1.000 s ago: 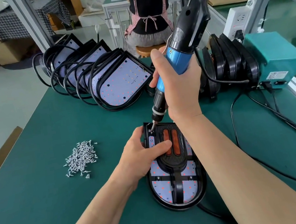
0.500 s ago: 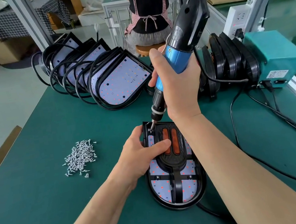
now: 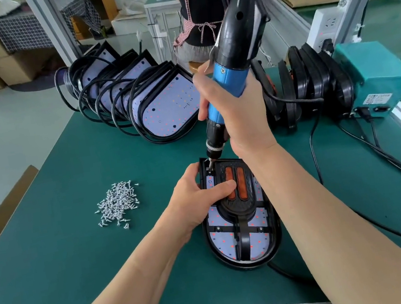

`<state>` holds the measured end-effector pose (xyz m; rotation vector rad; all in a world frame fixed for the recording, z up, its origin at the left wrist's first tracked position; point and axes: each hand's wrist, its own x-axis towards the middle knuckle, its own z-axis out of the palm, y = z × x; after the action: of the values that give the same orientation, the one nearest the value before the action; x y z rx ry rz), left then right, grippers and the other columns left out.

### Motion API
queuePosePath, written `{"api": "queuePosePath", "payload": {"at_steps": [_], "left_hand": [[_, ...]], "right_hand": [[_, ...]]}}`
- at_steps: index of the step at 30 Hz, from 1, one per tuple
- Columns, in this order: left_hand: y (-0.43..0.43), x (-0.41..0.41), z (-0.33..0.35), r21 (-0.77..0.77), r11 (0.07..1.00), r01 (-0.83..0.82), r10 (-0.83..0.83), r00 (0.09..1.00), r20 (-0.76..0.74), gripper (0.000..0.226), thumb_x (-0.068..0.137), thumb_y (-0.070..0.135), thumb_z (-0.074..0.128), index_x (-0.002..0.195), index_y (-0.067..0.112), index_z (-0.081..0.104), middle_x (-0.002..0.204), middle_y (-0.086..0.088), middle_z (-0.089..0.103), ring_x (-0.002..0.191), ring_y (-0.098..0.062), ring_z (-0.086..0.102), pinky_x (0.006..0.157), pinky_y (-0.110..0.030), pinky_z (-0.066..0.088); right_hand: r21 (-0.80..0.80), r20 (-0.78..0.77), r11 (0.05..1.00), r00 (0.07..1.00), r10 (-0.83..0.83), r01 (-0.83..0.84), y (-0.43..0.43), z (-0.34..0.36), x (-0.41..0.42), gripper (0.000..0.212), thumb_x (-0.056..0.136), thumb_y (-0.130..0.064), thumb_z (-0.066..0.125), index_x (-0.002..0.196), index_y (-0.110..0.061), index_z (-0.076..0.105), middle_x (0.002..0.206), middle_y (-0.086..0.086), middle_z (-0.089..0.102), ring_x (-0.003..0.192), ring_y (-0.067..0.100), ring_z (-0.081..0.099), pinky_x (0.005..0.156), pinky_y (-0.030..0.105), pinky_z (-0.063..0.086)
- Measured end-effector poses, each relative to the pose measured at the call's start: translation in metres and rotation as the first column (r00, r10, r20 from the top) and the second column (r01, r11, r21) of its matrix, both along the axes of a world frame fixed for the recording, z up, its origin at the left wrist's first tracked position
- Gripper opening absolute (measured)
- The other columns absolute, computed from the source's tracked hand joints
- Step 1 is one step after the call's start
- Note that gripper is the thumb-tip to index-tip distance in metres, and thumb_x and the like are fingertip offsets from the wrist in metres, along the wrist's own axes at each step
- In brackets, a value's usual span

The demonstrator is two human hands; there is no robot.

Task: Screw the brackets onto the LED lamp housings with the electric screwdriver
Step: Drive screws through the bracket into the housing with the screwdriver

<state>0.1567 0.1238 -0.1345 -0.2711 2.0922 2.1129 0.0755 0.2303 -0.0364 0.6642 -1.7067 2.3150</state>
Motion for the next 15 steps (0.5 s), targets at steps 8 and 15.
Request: {"api": "queuePosePath", "payload": {"at_steps": [8, 15], "left_hand": [[-0.003, -0.002, 0.005, -0.053, 0.999, 0.013, -0.011, 1.0, 0.027, 0.085, 0.055, 0.046, 0.09, 0.128, 0.022, 0.053, 0.106, 0.0, 0.077, 0.095, -0.022, 0.075, 0.093, -0.047, 0.058], [-0.004, -0.003, 0.003, -0.102, 0.995, 0.007, -0.004, 1.0, 0.027, 0.083, 0.055, 0.05, 0.089, 0.126, 0.023, 0.056, 0.103, 0.007, 0.077, 0.095, -0.015, 0.075, 0.09, -0.038, 0.058]], "right_hand": [[-0.112, 0.011, 0.993, 0.999, 0.032, -0.031, 0.011, 0.01, 0.008, 0.012, 0.09, -0.01, 0.067, 0.1, -0.007, 0.06, 0.062, 0.004, 0.054, 0.05, 0.021, 0.052, 0.057, 0.025, 0.046], [-0.12, -0.041, 0.992, 0.998, -0.052, 0.046, 0.041, 0.038, 0.014, 0.01, 0.095, -0.012, 0.065, 0.089, -0.012, 0.057, 0.062, 0.008, 0.053, 0.05, 0.02, 0.052, 0.057, 0.028, 0.047]]}}
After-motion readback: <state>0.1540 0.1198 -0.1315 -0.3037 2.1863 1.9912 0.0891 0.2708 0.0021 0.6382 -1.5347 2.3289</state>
